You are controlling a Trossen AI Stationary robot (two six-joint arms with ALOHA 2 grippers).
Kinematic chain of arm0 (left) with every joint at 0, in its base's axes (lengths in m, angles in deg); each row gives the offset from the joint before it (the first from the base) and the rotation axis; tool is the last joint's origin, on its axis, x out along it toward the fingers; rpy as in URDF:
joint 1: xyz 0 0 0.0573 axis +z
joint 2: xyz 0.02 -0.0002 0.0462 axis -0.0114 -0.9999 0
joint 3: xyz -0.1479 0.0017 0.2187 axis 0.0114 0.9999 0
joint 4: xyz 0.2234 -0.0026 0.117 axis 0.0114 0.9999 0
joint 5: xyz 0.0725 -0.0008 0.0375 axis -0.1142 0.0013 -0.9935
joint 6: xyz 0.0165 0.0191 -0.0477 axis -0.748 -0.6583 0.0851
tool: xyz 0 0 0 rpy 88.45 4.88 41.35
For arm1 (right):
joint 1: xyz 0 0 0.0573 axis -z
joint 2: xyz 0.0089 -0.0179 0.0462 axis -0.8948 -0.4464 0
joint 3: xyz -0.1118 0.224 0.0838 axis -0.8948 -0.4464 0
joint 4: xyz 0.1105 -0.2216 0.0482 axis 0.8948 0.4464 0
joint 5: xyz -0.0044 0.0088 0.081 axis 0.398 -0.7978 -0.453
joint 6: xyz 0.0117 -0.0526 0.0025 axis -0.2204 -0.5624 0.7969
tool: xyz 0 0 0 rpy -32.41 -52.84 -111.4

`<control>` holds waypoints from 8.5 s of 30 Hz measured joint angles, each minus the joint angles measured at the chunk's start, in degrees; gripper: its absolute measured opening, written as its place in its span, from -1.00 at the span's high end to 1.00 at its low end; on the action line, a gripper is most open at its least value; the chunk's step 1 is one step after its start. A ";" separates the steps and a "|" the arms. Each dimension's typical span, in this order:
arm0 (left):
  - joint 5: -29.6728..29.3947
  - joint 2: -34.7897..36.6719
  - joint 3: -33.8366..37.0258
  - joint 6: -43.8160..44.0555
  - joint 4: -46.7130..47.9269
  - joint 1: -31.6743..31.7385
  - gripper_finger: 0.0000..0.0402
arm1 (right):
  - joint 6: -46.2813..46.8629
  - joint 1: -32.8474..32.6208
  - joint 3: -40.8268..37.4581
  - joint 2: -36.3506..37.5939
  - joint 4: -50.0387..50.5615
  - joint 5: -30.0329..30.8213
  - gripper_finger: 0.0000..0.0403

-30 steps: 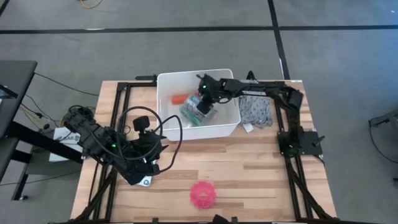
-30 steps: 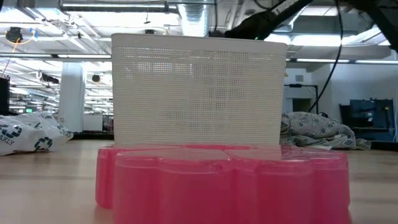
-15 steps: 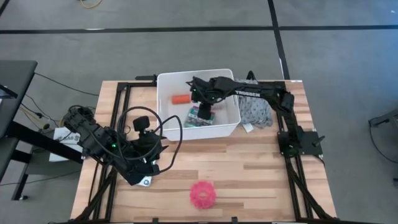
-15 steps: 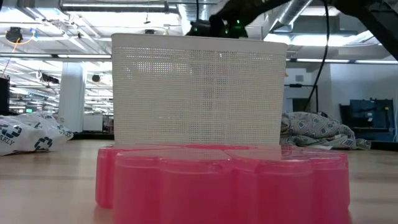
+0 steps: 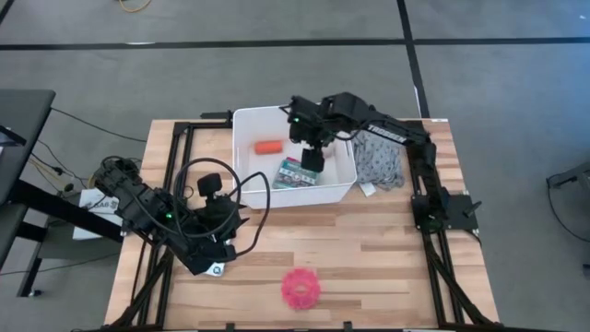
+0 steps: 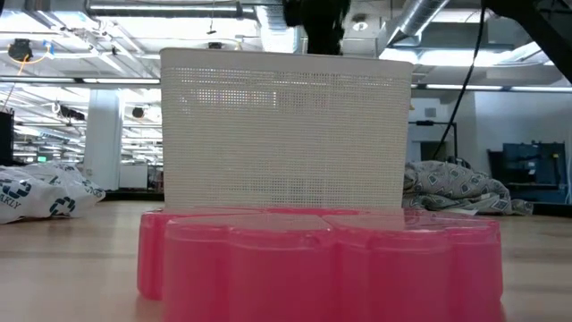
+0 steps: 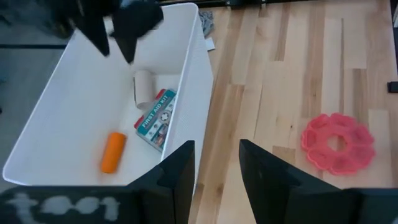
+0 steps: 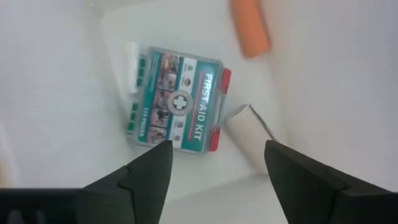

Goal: Pick & place medical supplies in basket/bin
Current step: Put the pink pill organizer into the white bin, then put the mailer bag into the white bin

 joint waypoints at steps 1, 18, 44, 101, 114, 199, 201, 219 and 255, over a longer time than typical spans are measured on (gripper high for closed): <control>0.02 0.00 0.00 0.50 0.00 0.00 0.42 | 0.71 -0.31 1.10 0.09 0.98 0.01 -0.24; 12.20 0.07 21.70 25.64 -1.83 -1.86 0.42 | 10.87 -13.19 -0.36 11.48 4.96 0.17 -0.24; 18.99 0.04 49.42 37.13 -38.45 -7.14 0.42 | 24.29 -37.72 -0.47 -11.63 -7.10 -0.17 -0.24; 13.60 0.04 49.37 39.10 -38.46 -9.97 0.42 | 19.66 -40.38 -2.19 -25.61 -11.46 -1.95 -0.24; 13.51 0.04 49.37 39.08 -38.46 -9.98 0.42 | 18.67 -40.70 0.57 -25.51 -8.70 -3.15 -0.24; 13.92 0.04 49.35 39.52 -35.88 -10.03 0.42 | 19.74 -36.09 0.48 -9.86 5.18 8.10 -0.04; 13.90 0.04 49.35 39.97 -35.92 -10.03 0.42 | 19.78 -34.99 0.58 -6.72 4.98 9.10 -0.05; 10.59 0.04 49.35 37.96 -34.81 -10.14 0.42 | 16.32 -9.02 0.54 9.03 4.44 10.43 -0.01; 18.24 0.02 49.35 36.11 -31.19 -10.14 0.42 | 7.24 10.48 0.54 -17.82 5.01 -0.37 -0.24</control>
